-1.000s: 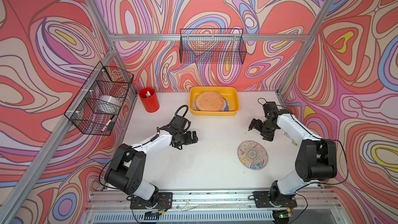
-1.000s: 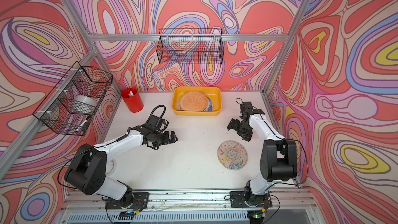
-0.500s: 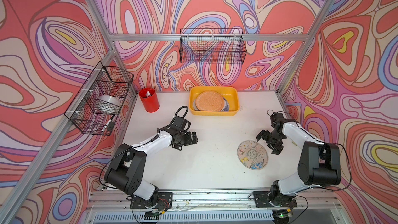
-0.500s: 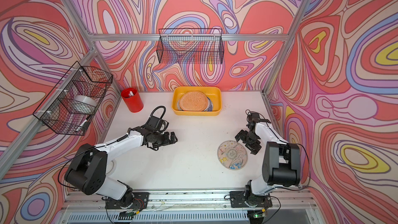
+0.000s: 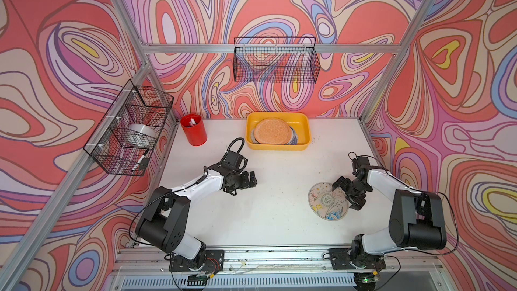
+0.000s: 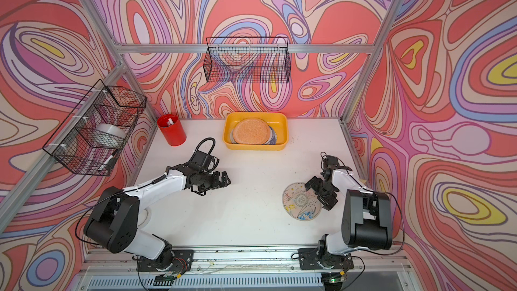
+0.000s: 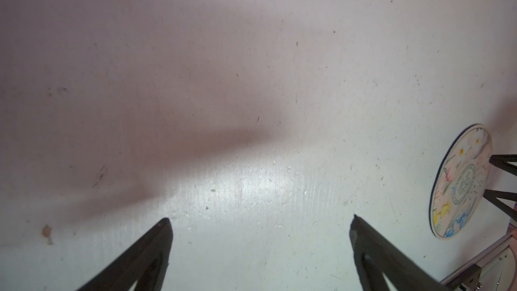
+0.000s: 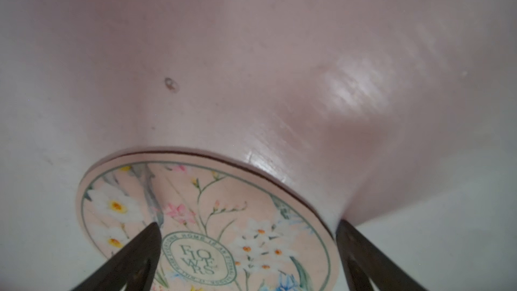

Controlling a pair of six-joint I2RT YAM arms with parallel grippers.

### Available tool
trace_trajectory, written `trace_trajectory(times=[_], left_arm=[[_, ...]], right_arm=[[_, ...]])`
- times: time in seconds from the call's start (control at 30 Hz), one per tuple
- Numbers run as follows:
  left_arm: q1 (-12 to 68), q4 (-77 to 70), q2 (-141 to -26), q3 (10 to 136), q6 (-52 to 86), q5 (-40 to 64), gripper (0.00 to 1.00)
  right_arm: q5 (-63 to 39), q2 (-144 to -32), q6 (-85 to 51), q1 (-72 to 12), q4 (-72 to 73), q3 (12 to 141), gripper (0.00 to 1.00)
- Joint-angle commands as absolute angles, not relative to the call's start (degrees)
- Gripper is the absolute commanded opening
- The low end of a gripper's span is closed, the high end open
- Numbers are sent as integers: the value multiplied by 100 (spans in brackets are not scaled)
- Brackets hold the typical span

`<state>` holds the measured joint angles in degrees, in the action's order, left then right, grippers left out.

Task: Put the coasters into the storage box
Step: Move the coaster to the center of the board.

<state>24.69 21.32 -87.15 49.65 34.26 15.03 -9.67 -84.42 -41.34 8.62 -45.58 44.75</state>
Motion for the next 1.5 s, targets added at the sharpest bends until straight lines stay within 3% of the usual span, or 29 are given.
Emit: trace_trajectory(times=[0.0, 0.27, 0.63, 1.0, 1.47], left_arm=[[2437, 2199, -8717, 5003, 3364, 1510, 100], [2436, 2194, -8723, 5010, 3383, 1512, 100], [2444, 2210, -8714, 4999, 3391, 1493, 100], [2489, 2207, -8814, 5088, 3415, 1493, 100], [2596, 2291, -8799, 5158, 3451, 1412, 100]], right_arm=[[-1338, -8277, -4231, 888, -4264, 4313, 98], [-1233, -8114, -4068, 887, -4444, 4238, 98], [-2141, -8082, -4085, 669, -3962, 4017, 98], [-2235, -8228, -4111, -150, -3793, 4197, 98], [-2441, -9396, -3816, -1338, -3315, 5149, 98]])
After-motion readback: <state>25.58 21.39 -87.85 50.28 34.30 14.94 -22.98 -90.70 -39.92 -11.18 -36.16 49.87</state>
